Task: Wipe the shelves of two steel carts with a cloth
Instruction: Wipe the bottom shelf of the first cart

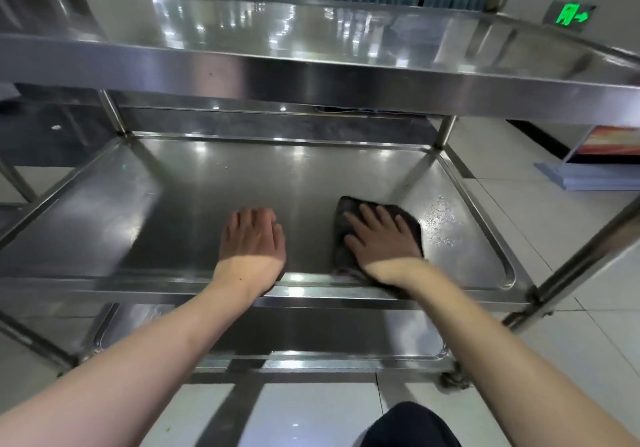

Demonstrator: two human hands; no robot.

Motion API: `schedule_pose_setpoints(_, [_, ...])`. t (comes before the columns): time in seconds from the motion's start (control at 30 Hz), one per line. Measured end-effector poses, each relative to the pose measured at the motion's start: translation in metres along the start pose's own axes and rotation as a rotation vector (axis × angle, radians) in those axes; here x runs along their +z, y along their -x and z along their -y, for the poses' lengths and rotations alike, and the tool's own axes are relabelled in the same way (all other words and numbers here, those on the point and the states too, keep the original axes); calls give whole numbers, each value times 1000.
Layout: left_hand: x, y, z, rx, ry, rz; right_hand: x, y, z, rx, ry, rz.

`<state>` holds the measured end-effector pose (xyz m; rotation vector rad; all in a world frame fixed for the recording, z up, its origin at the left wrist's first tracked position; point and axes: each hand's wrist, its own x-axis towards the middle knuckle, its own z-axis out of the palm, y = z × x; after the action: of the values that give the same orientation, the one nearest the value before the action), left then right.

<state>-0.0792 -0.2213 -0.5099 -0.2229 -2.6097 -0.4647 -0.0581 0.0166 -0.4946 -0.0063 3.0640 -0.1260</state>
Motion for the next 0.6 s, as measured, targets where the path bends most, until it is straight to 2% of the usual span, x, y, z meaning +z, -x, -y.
schedule_pose_setpoints(0.1, [-1, 3, -2, -19, -7, -3, 0, 8, 40, -132, -50, 58])
schedule_pose_setpoints(0.2, [0, 4, -2, 0, -23, 15, -4, -37, 58, -185, -46, 28])
schedule_pose_setpoints(0.3, [2, 3, 2, 27, -31, 10, -10, -93, 44, -110, -59, 4])
schedule_pose_setpoints(0.4, [1, 3, 4, 38, -32, 7, -17, -118, -7, 55, -84, -37])
schedule_pose_setpoints(0.5, [-2, 2, 2, 36, -20, 8, -17, -96, -51, 171, -72, -31])
schedule_pose_setpoints(0.6, [-5, 2, -3, 21, -8, 21, -12, -56, -58, 198, -61, -31])
